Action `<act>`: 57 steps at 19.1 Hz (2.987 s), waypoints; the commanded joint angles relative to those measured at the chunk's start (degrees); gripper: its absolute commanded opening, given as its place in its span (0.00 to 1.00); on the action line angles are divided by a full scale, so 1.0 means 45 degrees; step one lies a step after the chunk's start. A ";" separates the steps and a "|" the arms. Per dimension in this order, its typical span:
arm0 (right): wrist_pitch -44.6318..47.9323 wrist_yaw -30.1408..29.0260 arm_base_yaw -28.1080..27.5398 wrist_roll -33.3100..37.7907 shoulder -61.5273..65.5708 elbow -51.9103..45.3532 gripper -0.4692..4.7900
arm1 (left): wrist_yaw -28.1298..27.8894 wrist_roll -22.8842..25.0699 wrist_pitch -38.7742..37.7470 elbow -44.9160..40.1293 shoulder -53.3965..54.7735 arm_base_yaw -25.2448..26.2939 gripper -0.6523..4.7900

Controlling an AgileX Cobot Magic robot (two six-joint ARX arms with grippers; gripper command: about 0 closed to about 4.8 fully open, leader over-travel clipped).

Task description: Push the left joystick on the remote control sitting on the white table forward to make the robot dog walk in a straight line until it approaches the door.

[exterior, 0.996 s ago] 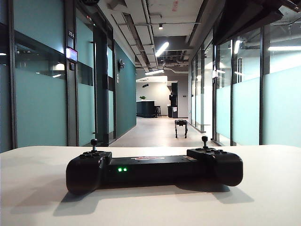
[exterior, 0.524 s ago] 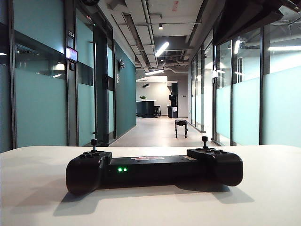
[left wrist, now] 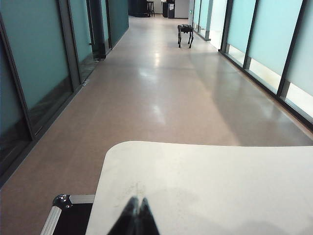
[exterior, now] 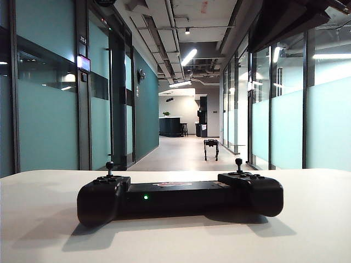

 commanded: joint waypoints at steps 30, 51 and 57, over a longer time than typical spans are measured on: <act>0.5615 -0.0646 -0.7660 -0.1423 -1.2386 -0.9972 0.08 | 0.0010 -0.0087 0.0068 0.0039 0.0005 -0.0005 0.11; 0.5702 -0.1180 -0.7660 -0.1258 -1.2638 -1.0695 0.08 | 0.0015 -0.0087 0.0068 0.0039 0.0005 -0.0005 0.11; 0.5333 -0.1117 -0.7660 -0.0879 -1.2638 -1.0695 0.08 | 0.0015 -0.0087 0.0068 0.0039 0.0005 -0.0010 0.11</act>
